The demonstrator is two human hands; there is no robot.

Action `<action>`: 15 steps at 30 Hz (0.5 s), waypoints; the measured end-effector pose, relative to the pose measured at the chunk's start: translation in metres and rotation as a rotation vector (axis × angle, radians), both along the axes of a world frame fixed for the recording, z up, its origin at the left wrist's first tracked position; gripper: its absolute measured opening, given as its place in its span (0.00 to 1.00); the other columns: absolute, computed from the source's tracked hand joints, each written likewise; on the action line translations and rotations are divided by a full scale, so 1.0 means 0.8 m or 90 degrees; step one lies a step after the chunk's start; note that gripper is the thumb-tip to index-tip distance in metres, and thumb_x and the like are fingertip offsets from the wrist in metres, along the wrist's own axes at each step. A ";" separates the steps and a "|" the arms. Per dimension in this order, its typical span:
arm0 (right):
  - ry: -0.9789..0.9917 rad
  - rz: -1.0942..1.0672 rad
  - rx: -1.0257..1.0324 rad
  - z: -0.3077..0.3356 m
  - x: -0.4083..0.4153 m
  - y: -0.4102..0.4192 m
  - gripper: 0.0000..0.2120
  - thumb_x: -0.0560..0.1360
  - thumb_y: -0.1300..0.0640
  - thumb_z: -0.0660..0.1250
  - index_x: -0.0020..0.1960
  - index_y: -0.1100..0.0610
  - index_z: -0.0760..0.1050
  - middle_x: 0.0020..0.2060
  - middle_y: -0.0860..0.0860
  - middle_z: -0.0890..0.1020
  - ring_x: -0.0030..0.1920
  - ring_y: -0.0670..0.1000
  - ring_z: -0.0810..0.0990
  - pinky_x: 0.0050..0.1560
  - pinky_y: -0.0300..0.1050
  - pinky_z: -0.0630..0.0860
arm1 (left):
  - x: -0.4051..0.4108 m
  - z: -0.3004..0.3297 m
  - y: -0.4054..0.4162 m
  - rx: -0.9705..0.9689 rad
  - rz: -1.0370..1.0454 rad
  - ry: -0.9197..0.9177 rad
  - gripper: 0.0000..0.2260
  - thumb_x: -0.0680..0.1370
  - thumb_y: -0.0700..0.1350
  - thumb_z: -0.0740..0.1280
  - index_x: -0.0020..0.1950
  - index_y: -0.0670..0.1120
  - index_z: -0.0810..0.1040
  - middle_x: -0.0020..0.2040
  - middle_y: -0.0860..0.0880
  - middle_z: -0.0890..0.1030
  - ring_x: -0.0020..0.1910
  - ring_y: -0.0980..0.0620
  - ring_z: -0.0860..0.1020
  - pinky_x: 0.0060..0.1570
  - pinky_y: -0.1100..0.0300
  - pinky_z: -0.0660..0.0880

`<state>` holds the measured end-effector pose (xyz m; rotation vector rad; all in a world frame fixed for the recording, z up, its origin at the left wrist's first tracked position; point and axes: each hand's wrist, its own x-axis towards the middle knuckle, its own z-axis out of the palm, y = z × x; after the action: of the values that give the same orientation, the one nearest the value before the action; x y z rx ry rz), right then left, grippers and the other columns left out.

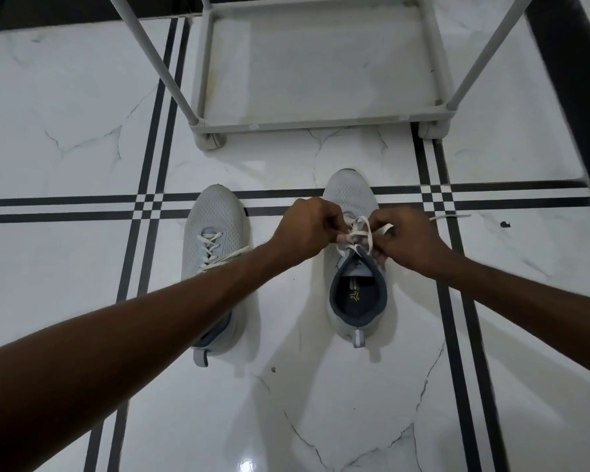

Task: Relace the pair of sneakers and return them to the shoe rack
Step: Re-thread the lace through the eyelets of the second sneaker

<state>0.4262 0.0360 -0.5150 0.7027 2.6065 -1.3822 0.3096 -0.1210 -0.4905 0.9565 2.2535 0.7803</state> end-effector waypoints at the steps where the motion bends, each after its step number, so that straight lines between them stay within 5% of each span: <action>1: 0.002 -0.011 -0.020 0.000 0.002 0.001 0.08 0.72 0.70 0.70 0.39 0.59 0.80 0.27 0.55 0.83 0.26 0.52 0.84 0.29 0.44 0.81 | 0.001 0.000 0.001 -0.005 0.000 -0.004 0.04 0.70 0.40 0.77 0.43 0.42 0.85 0.42 0.47 0.87 0.43 0.51 0.83 0.45 0.58 0.77; 6: -0.027 -0.015 0.089 -0.004 0.023 0.041 0.15 0.69 0.75 0.64 0.34 0.57 0.78 0.28 0.54 0.83 0.26 0.49 0.83 0.29 0.43 0.82 | -0.010 -0.012 -0.039 -0.148 -0.115 0.099 0.05 0.72 0.36 0.70 0.43 0.44 0.83 0.43 0.48 0.86 0.44 0.48 0.82 0.42 0.60 0.73; 10: -0.087 0.078 0.188 -0.006 0.043 0.040 0.14 0.67 0.76 0.65 0.33 0.59 0.78 0.29 0.54 0.83 0.30 0.51 0.82 0.36 0.53 0.83 | 0.003 -0.033 -0.109 -0.283 -0.175 0.117 0.12 0.67 0.32 0.64 0.41 0.47 0.81 0.44 0.49 0.85 0.44 0.47 0.82 0.42 0.57 0.76; 15: -0.084 0.081 0.170 -0.011 0.043 0.011 0.06 0.72 0.64 0.73 0.39 0.55 0.81 0.30 0.47 0.84 0.27 0.43 0.81 0.36 0.43 0.80 | -0.012 -0.032 -0.104 -0.223 -0.131 0.118 0.07 0.72 0.38 0.69 0.47 0.47 0.82 0.47 0.49 0.85 0.47 0.48 0.82 0.44 0.59 0.74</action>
<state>0.4606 0.0446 -0.5236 0.6200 2.7018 -0.9315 0.2997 -0.2044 -0.5163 1.0987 2.2972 0.2040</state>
